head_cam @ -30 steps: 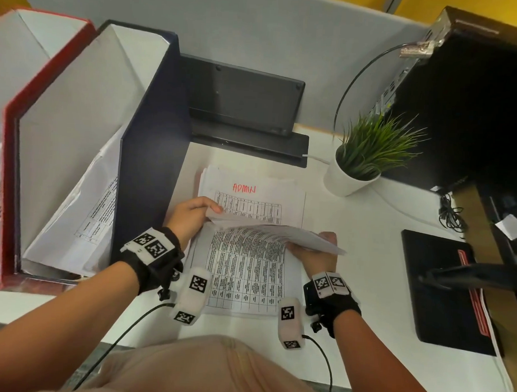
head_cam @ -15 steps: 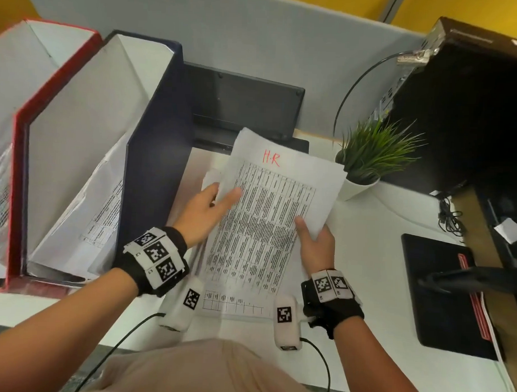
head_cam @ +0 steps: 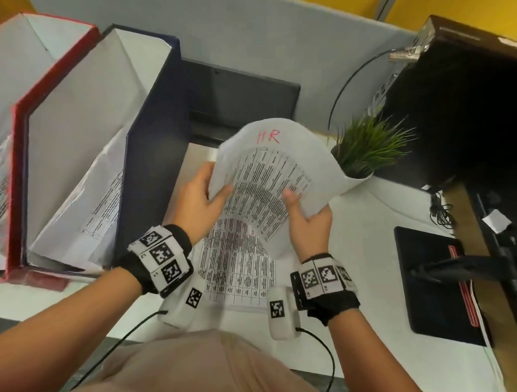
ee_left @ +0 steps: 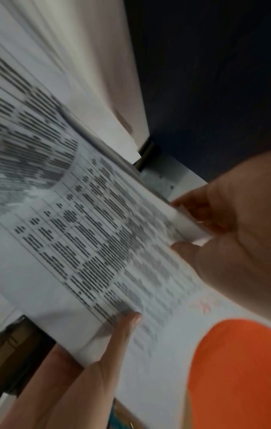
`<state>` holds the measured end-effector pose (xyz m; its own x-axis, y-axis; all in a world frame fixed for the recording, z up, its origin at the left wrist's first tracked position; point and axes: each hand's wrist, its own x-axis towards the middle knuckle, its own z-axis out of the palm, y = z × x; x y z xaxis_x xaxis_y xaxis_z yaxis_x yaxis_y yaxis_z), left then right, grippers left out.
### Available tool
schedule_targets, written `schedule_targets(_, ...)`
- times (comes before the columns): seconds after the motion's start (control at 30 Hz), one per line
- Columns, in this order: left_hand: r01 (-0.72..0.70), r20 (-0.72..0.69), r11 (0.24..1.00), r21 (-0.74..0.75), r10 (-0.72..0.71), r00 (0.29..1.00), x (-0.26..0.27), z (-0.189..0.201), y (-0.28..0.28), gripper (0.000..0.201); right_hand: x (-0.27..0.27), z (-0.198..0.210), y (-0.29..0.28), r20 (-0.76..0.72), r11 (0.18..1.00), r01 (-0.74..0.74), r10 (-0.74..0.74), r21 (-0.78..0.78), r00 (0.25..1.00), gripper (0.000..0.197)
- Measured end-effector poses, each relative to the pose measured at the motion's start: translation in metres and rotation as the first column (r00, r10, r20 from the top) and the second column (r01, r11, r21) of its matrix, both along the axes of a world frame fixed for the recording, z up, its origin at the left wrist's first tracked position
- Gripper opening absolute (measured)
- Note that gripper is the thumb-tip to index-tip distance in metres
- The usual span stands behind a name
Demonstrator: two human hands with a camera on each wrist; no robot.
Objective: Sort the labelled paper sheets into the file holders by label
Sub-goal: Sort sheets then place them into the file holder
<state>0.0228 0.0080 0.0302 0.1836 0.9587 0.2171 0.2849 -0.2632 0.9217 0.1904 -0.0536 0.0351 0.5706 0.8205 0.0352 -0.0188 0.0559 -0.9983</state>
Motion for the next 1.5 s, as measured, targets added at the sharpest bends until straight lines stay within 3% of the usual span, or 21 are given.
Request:
schedule_targets(0.07, -0.038, -0.024, 0.999, -0.039, 0.037, 0.999, 0.0, -0.01, 0.003, 0.018, -0.001, -0.005, 0.001, 0.01, 1.0, 0.013, -0.013, -0.016, 1.0, 0.025)
schedule_targets(0.17, -0.112, 0.066, 0.993, -0.037, 0.114, 0.991, -0.004, -0.008, 0.008, 0.02, 0.004, -0.007, 0.005, 0.017, 0.998, 0.045, -0.046, 0.031, 0.999, 0.022)
schedule_targets(0.23, -0.104, 0.025, 0.994, -0.037, 0.105, 0.994, -0.002, -0.008, 0.009, 0.02, 0.004, -0.012, 0.005, 0.03, 0.999, 0.023, -0.023, 0.023, 0.999, 0.022)
schedule_targets(0.3, -0.066, -0.043, 0.991, -0.119, 0.061, 0.997, 0.003, -0.012, 0.009, 0.021, 0.0, -0.019, 0.005, 0.082, 0.999, -0.016, 0.019, -0.034, 0.996, 0.024)
schedule_targets(0.4, -0.057, -0.024, 0.968, -0.246, 0.053, 0.998, 0.011, -0.011, 0.01, 0.014, 0.0, -0.024, 0.008, 0.114, 0.997, 0.015, -0.006, -0.072, 0.993, 0.036)
schedule_targets(0.5, -0.125, -0.006, 0.965, -0.231, 0.127, 0.992, 0.011, 0.004, 0.015, 0.016, 0.005, -0.016, 0.015, 0.095, 0.998, 0.028, -0.022, -0.058, 0.995, 0.034)
schedule_targets(0.7, -0.088, -0.051, 0.981, -0.174, 0.081, 0.995, -0.002, 0.057, 0.024, 0.012, 0.012, 0.01, 0.02, 0.084, 0.999, -0.039, 0.039, 0.0, 0.996, 0.033)
schedule_targets(0.87, -0.108, -0.091, 0.986, -0.125, 0.097, 0.991, -0.052, 0.103, 0.025, 0.033, 0.02, -0.007, 0.009, 0.125, 0.982, -0.173, 0.182, -0.076, 0.975, 0.036)
schedule_targets(0.97, -0.182, -0.091, 0.979, -0.094, 0.173, 0.981, -0.098, 0.13, 0.024, 0.016, 0.028, -0.039, -0.001, 0.194, 0.956, -0.177, 0.225, -0.233, 0.955, 0.036)
schedule_targets(1.07, -0.313, -0.075, 0.945, -0.092, 0.307, 0.949, -0.149, 0.148, 0.024, 0.023, 0.034, -0.065, -0.009, 0.266, 0.926, -0.113, 0.218, -0.361, 0.939, 0.027)
schedule_targets(1.17, -0.383, -0.076, 0.912, -0.148, 0.376, 0.924, -0.2, 0.16, 0.022, 0.014, 0.039, -0.084, -0.016, 0.331, 0.905, -0.061, 0.217, -0.422, 0.919, 0.027)
schedule_targets(1.33, -0.565, -0.26, 0.806, -0.177, 0.516, 0.816, -0.269, 0.16, 0.027, 0.019, 0.035, -0.1, -0.021, 0.39, 0.865, -0.001, 0.228, -0.501, 0.892, 0.045)
schedule_targets(1.5, -0.638, -0.59, 0.751, -0.17, 0.441, 0.677, -0.293, 0.133, 0.046, 0.036, 0.024, -0.097, -0.022, 0.474, 0.817, 0.038, 0.296, -0.575, 0.829, 0.073)
